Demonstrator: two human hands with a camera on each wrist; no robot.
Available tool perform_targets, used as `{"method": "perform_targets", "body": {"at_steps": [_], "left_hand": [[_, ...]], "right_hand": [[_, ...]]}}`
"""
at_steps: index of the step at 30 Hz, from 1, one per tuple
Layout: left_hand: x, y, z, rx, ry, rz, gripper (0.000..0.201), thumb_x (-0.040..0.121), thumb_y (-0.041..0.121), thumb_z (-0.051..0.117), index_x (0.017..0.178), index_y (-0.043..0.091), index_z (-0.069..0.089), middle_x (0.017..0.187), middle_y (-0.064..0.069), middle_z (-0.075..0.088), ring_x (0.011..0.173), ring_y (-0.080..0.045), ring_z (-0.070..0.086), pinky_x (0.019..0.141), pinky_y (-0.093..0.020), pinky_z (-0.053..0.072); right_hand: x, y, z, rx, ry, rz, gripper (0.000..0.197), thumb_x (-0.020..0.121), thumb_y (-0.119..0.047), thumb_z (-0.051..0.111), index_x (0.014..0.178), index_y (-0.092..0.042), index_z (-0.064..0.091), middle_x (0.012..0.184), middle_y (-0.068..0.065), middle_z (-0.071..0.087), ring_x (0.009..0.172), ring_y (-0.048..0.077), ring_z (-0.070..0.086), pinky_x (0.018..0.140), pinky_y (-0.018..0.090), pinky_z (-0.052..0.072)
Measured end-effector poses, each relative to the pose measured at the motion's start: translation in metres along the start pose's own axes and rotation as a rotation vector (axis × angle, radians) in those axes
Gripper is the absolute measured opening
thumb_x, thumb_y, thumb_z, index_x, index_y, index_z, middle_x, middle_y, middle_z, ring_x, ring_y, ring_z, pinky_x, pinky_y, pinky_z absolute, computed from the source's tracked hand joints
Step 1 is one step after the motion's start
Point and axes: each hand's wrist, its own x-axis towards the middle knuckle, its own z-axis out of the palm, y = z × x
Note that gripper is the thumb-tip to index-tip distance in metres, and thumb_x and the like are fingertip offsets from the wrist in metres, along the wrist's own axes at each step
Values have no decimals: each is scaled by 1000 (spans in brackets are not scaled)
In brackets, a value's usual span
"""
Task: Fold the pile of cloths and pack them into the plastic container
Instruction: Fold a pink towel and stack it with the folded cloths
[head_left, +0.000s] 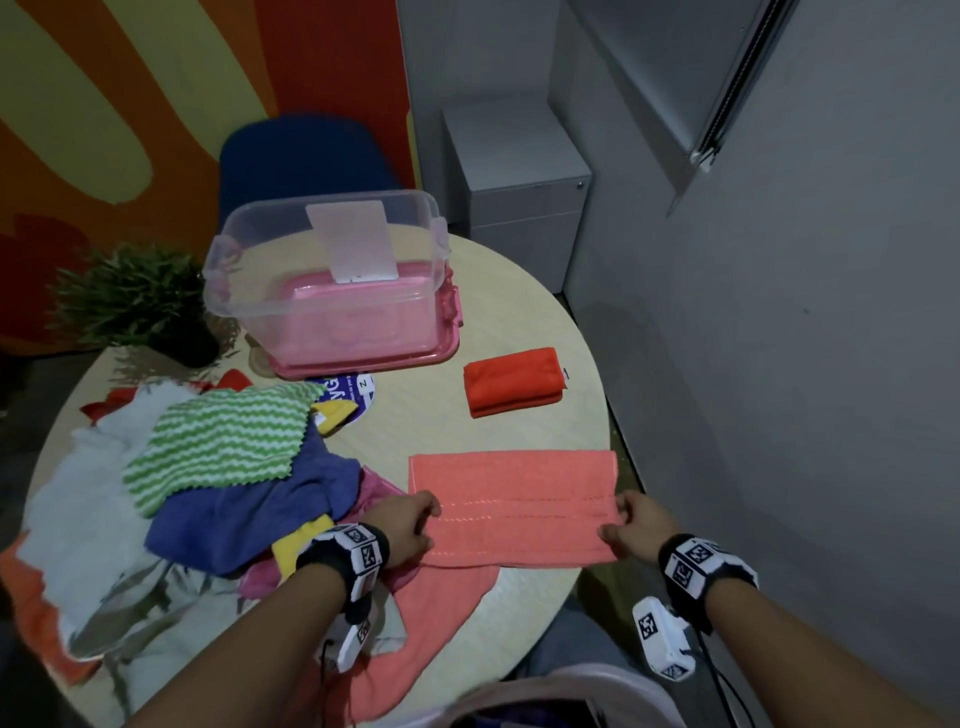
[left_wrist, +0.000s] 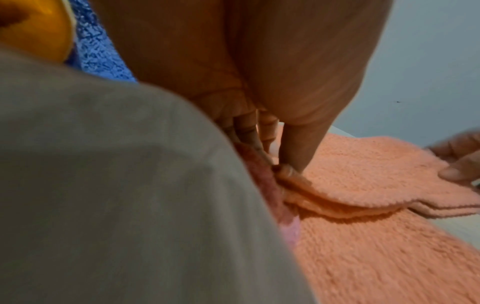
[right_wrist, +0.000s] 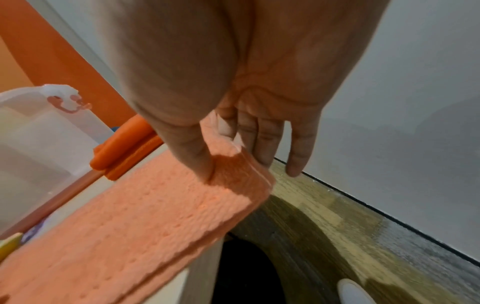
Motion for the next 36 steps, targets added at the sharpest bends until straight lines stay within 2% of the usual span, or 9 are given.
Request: {"method": "perform_targets", "body": {"at_steps": [6, 10, 12, 16, 18, 21, 24, 30, 36], "left_hand": [[14, 16, -27, 65, 50, 7, 31, 92, 31, 58, 123, 26, 63, 123, 0, 66, 112, -20, 62, 96, -31, 49], [15, 60, -74, -236, 255, 251, 88, 80, 21, 77, 152, 30, 26, 148, -1, 35, 130, -15, 43, 109, -29, 36], [11, 81, -104, -263, 306, 383, 97, 74, 11, 78, 153, 30, 24, 151, -3, 31, 132, -14, 37, 112, -27, 30], [-3, 101, -159, -253, 457, 431, 40, 78, -9, 64, 109, 17, 71, 114, -2, 66, 105, -15, 59, 99, -36, 47], [-15, 102, -178, -324, 557, 380, 28, 82, -4, 69, 96, 19, 76, 98, 3, 71, 92, -13, 64, 91, -40, 53], [-34, 98, -196, -485, 616, 392, 24, 83, 4, 74, 96, 25, 76, 90, 5, 72, 87, -16, 67, 85, -43, 57], [-57, 100, -202, -685, 590, 441, 27, 85, 3, 73, 99, 25, 75, 93, 0, 75, 89, -19, 70, 80, -37, 60], [-65, 75, -140, -624, 352, 390, 28, 80, 12, 78, 103, 28, 75, 98, 18, 74, 94, -1, 70, 87, -18, 53], [-47, 37, -36, -365, -14, 227, 9, 85, 32, 73, 84, 23, 74, 84, 3, 76, 77, -8, 69, 79, -35, 56]], "right_hand": [[-32, -53, -28, 137, 40, -352, 20, 95, -8, 57, 86, -26, 60, 89, -4, 71, 87, 18, 70, 77, 41, 59], [-53, -111, -42, 74, -83, -611, 29, 96, -4, 54, 93, -30, 68, 92, -7, 71, 84, 13, 67, 74, 32, 55], [-58, -137, -49, 24, -67, -711, 33, 94, 3, 54, 96, -24, 72, 91, -8, 72, 82, 7, 66, 73, 24, 50], [-68, -179, -73, -76, 171, -888, 37, 87, 8, 59, 102, -22, 75, 100, -7, 72, 92, 8, 66, 83, 18, 51], [-75, -194, -89, -3, 307, -908, 29, 88, 1, 67, 105, -20, 73, 100, -7, 72, 91, 9, 67, 82, 14, 51], [-85, -205, -112, 170, 413, -897, 23, 84, -6, 74, 93, -28, 74, 89, -6, 74, 84, 14, 69, 83, 32, 57], [-102, -208, -125, 346, 351, -954, 25, 82, -8, 74, 85, -32, 73, 89, 2, 76, 84, 25, 71, 81, 42, 59], [-107, -163, -88, 341, 28, -838, 13, 84, -18, 72, 92, -12, 65, 88, 7, 73, 81, 22, 71, 78, 35, 58], [-73, -81, -25, -30, -171, -576, 8, 89, -34, 72, 89, -33, 64, 71, 0, 67, 64, 16, 64, 70, 44, 56]]}}
